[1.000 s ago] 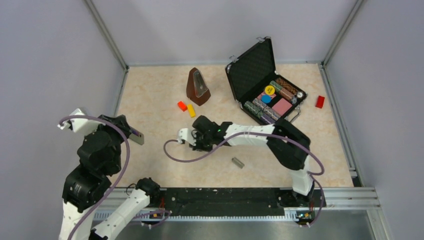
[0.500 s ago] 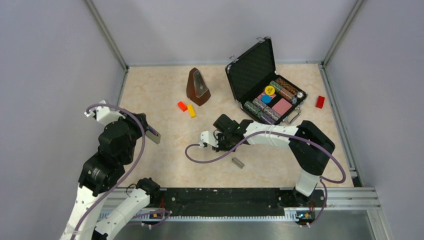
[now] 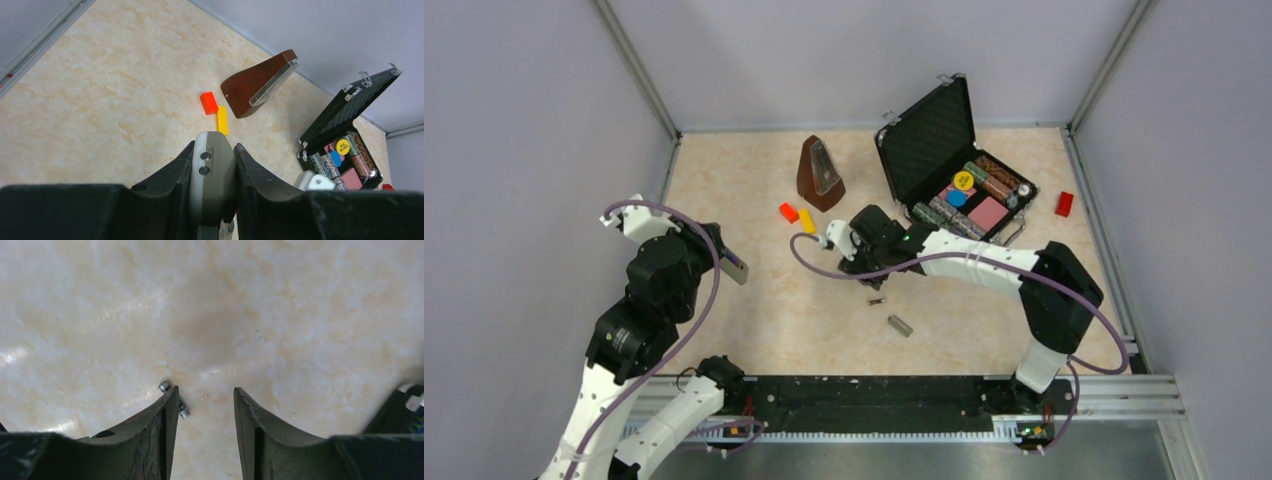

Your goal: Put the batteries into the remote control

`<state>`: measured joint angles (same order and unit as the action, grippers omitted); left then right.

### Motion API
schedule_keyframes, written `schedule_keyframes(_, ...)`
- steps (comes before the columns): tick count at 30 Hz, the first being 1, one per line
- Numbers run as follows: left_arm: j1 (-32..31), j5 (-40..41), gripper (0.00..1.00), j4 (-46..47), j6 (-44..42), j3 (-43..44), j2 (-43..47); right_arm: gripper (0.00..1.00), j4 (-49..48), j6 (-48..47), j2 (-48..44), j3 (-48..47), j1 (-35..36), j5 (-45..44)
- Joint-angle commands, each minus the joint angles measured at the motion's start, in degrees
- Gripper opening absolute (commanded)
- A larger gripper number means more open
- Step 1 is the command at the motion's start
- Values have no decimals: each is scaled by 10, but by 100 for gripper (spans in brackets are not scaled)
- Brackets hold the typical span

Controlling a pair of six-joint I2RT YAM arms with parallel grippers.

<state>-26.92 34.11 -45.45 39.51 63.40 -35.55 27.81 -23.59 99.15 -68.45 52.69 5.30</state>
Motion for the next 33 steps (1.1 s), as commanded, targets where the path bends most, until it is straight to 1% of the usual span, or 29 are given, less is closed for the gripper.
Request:
schedule_keyframes(1,2,5,0,30,0,0,-5,44,3,230,-44,-67,-13,-65)
schedule_keyframes(3,1,5,0,27,7,-8,-4,42,45,368,-28,-94,-24,-68)
schedule_keyframes(5,2,6,0,23,16,-14,-3,37,75,478,-18,-108,-40,-24)
schedule_keyframes(6,1,6,0,22,20,-16,-2,32,84,538,-20,-105,-47,-11)
schedule_keyframes(8,2,6,0,22,27,-24,1,30,101,682,-37,-84,-59,-10)
schedule_keyframes(9,2,5,0,28,29,-31,4,31,96,745,-50,-56,-63,-5)
schedule_keyframes(11,1,-2,0,49,26,-55,13,47,57,868,-83,1,-63,0)
schedule_keyframes(12,2,-9,0,58,23,-65,17,52,38,935,-98,33,-64,0)
schedule_keyframes(13,1,-17,0,66,17,-75,21,53,15,993,-112,62,-63,-2)
schedule_keyframes(15,2,-27,0,83,6,-96,27,47,-20,1071,-126,99,-62,-18)
schedule_keyframes(17,2,-42,0,88,0,-106,27,43,-9,1131,-119,100,-63,-37)
schedule_keyframes(19,2,-70,0,95,-9,-115,23,40,-1,1165,-108,88,-62,-51)
schedule_keyframes(20,1,-78,0,98,-9,-121,23,40,4,1178,-100,82,-62,-67)
schedule_keyframes(24,2,-90,0,113,-6,-149,34,40,33,1235,-71,61,-57,-83)
schedule_keyframes(30,2,-93,0,131,-18,-168,41,37,47,1325,-44,62,-38,-79)
schedule_keyframes(33,2,-89,0,134,-30,-173,41,37,47,1349,-28,57,-26,-73)
